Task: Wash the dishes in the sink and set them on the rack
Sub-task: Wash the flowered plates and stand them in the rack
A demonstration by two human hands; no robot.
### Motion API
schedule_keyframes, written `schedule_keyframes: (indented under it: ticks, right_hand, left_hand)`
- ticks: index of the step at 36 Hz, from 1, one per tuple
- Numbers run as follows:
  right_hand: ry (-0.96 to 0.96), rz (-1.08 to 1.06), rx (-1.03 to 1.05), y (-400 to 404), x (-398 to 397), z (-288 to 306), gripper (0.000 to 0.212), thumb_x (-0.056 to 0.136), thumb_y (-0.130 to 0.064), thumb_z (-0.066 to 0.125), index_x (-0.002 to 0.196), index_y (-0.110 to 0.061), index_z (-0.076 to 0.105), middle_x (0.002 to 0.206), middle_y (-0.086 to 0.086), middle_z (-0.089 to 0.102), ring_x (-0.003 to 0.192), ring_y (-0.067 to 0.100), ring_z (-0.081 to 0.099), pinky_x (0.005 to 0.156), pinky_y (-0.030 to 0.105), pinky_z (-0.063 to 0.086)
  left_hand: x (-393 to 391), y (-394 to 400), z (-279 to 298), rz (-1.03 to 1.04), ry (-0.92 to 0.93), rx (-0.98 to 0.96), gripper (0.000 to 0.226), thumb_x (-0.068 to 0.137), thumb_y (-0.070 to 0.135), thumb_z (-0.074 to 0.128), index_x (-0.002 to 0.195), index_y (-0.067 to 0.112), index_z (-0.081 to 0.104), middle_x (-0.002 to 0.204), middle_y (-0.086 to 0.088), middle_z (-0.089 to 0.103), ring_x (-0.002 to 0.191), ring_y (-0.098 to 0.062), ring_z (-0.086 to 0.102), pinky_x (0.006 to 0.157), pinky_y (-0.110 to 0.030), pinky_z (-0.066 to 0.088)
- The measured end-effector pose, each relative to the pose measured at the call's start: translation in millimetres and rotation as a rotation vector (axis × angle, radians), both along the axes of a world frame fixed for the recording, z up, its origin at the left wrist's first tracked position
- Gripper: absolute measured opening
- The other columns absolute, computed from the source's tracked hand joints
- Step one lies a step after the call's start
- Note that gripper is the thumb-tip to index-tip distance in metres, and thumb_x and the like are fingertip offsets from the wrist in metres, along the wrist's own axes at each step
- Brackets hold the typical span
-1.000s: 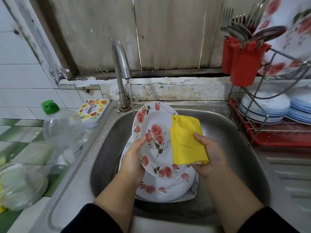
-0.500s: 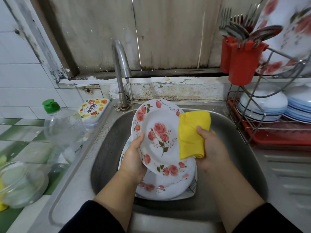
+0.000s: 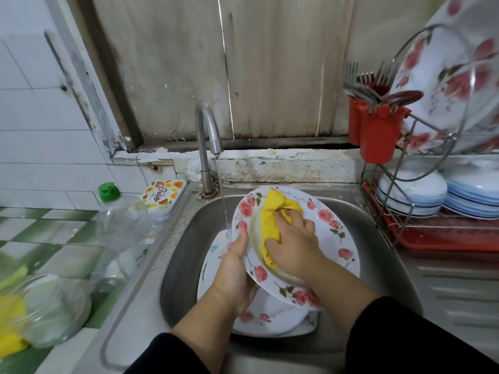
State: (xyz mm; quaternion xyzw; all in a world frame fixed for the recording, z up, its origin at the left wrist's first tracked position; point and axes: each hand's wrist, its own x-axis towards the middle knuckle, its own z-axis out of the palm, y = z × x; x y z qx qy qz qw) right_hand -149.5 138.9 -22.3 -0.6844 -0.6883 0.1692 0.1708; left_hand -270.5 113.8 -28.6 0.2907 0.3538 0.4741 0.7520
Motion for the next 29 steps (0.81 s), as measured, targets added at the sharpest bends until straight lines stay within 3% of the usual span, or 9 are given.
schedule_keyframes:
  ticks: [3,7,10,13,17,20,23,26,29]
  right_hand:
    - [0.151,0.182,0.072,-13,1,17,0.056,0.091,-0.022,0.044,0.145,-0.021,0.033,0.148,-0.003,0.025,0.128,0.022,0.022,0.110,0.028,0.019]
    - [0.174,0.354,0.095,-38,7,42,0.051,0.083,-0.028,0.041,0.130,-0.014,0.055,0.137,0.002,0.046,0.128,0.017,0.035,0.104,0.020,0.023]
    - [0.030,0.348,-0.089,-50,32,56,0.032,0.090,-0.014,0.046,0.117,-0.011,0.063,0.124,0.003,0.057,0.118,0.022,0.049,0.101,0.030,0.039]
    - [-0.219,0.312,-0.142,-58,58,62,0.030,0.083,-0.028,0.045,0.104,-0.018,0.065,0.106,-0.003,0.056,0.106,0.022,0.054,0.091,0.037,0.047]
    - [-0.512,0.170,0.054,-45,87,63,0.039,0.092,-0.031,0.041,0.129,-0.022,0.052,0.129,0.002,0.041,0.123,0.023,0.038,0.099,0.033,0.037]
    - [-0.299,0.153,0.179,-35,77,70,0.036,0.092,-0.024,0.040,0.125,-0.023,0.054,0.131,0.000,0.036,0.126,0.025,0.032,0.101,0.036,0.034]
    - [-0.038,0.300,0.300,-41,46,75,0.031,0.092,-0.017,0.045,0.115,-0.011,0.064,0.129,0.004,0.045,0.120,0.027,0.042,0.097,0.031,0.036]
    - [0.167,0.423,0.177,-62,35,78,0.046,0.081,-0.029,0.040,0.113,-0.006,0.064,0.118,0.010,0.056,0.109,0.024,0.051,0.094,0.031,0.042]
    - [0.072,0.507,0.011,-75,60,81,0.057,0.071,-0.037,0.034,0.113,-0.013,0.064,0.117,0.006,0.061,0.106,0.024,0.055,0.092,0.034,0.046]
  left_hand:
    - [1,-4,16,0.010,0.026,0.007,0.051,0.095,0.054,0.032,0.105,0.018,0.068,0.107,-0.009,0.071,0.101,-0.026,0.066,0.097,-0.043,0.045]
    - [4,-13,36,0.066,-0.012,-0.001,0.056,0.097,0.052,0.030,0.095,0.011,0.069,0.090,-0.013,0.074,0.080,-0.027,0.070,0.078,-0.037,0.053]
    - [4,-22,44,0.125,-0.020,-0.001,0.051,0.098,0.049,0.032,0.090,0.013,0.067,0.078,-0.010,0.074,0.082,-0.029,0.065,0.075,-0.039,0.050]
    - [5,-31,50,0.148,-0.010,0.046,0.045,0.100,0.047,0.031,0.092,0.017,0.065,0.073,-0.006,0.074,0.082,-0.027,0.064,0.071,-0.040,0.049]
    - [12,-41,53,0.080,0.058,0.097,0.044,0.100,0.046,0.029,0.098,0.021,0.065,0.081,-0.004,0.075,0.085,-0.025,0.066,0.077,-0.041,0.052]
    - [21,-48,58,0.023,0.092,0.105,0.045,0.100,0.047,0.029,0.099,0.021,0.066,0.094,-0.006,0.074,0.093,-0.026,0.067,0.089,-0.044,0.050]
    - [28,-53,66,0.027,0.058,0.093,0.048,0.099,0.045,0.030,0.109,0.014,0.065,0.108,-0.014,0.070,0.101,-0.030,0.064,0.089,-0.041,0.049]
    - [26,-55,70,0.099,0.003,0.079,0.052,0.099,0.046,0.030,0.109,0.009,0.064,0.109,-0.017,0.068,0.100,-0.032,0.063,0.086,-0.041,0.048]
    - [25,-56,71,0.174,-0.029,0.075,0.050,0.098,0.048,0.030,0.108,0.012,0.064,0.103,-0.016,0.071,0.097,-0.034,0.063,0.080,-0.043,0.049]
